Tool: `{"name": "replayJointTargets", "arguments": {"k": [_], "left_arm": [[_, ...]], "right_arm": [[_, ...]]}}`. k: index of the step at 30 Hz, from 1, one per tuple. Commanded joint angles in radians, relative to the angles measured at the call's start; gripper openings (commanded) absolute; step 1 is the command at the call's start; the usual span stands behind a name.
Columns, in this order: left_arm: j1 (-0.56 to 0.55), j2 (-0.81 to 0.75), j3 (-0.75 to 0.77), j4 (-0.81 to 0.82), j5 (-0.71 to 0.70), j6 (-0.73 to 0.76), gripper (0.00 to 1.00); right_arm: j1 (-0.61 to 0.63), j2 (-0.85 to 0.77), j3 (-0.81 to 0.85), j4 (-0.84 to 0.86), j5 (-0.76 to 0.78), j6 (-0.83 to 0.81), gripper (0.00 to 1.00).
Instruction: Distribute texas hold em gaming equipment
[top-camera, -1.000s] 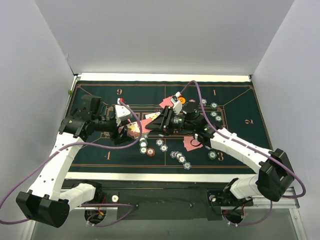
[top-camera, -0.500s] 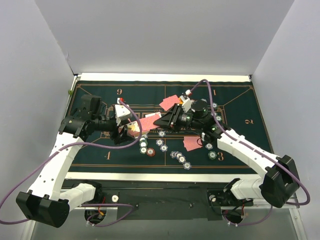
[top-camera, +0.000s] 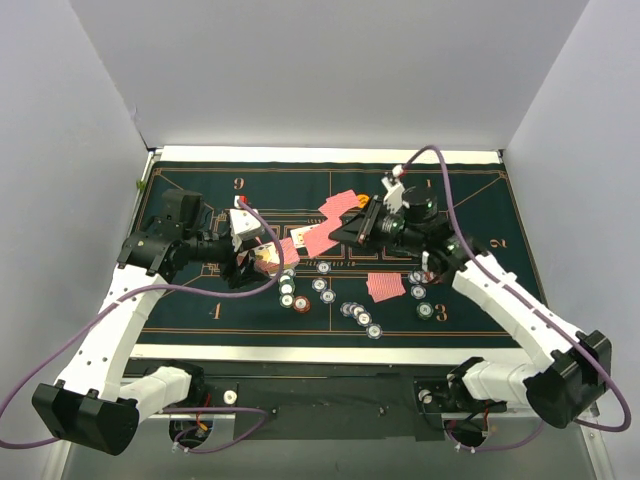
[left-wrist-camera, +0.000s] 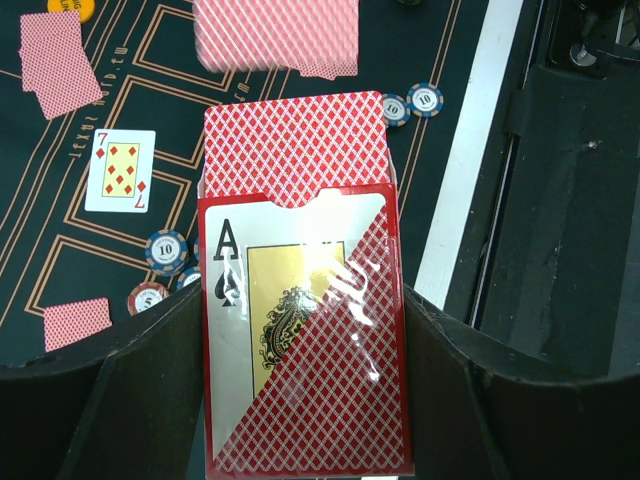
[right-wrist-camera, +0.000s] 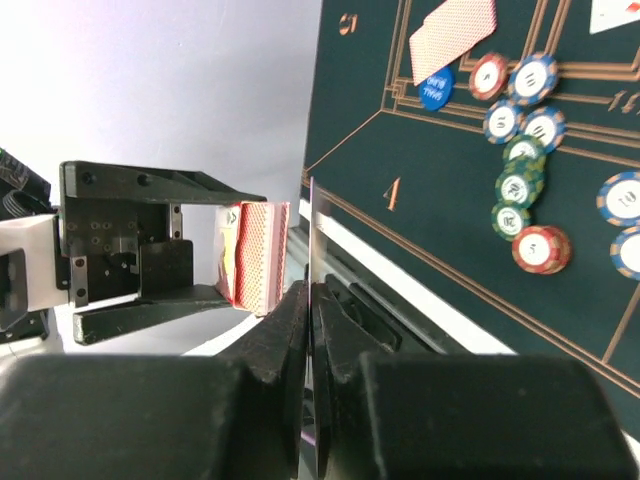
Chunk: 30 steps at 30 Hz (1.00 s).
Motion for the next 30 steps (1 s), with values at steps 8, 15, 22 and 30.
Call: {"name": "replayJointTargets", "arguments": {"k": [8, 15, 22, 30], "left_arm": [[-0.002, -0.025, 0.059, 0.056, 0.031, -0.023, 0.41], [-0.004, -0.018, 0.095, 0.047, 0.028, -0.037, 0.42], [-0.010, -0.030, 0.080, 0.021, 0.023, -0.022, 0.42], [-0.010, -0.047, 0.060, -0.002, 0.020, -0.005, 0.42]], "right_arm": [[-0.013, 0.174, 0.394, -0.609, 0.394, -0.540, 0.00], [0.073, 0.562, 0.671, -0.766, 0.865, -0.657, 0.00], [0.113, 0.872, 0.983, -0.881, 1.019, -0.694, 0.00], [0.133, 1.074, 1.125, -0.928, 1.070, -0.669, 0.00]]}}
